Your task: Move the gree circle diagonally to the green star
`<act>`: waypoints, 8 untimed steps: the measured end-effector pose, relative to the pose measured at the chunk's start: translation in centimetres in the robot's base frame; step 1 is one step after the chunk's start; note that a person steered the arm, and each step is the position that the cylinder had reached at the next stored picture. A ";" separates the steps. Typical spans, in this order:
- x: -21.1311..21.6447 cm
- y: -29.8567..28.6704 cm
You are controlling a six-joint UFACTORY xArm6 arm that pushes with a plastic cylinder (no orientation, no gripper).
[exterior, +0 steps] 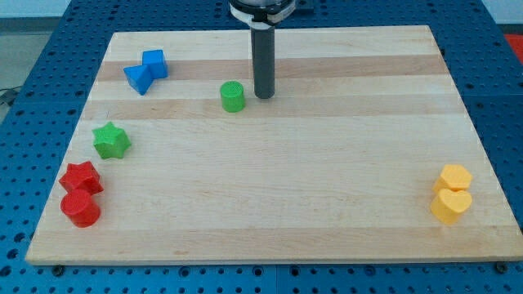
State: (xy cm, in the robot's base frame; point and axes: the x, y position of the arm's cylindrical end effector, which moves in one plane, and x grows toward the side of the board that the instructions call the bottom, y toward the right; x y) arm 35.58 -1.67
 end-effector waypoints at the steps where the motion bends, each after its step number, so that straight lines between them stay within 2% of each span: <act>1: 1.1 -5.3; 3: 2.1 -11.5; 4: 2.9 -11.4; 5: 7.3 -11.1; 6: 8.1 -11.1; 7: 12.8 -11.1; 8: 12.8 -11.1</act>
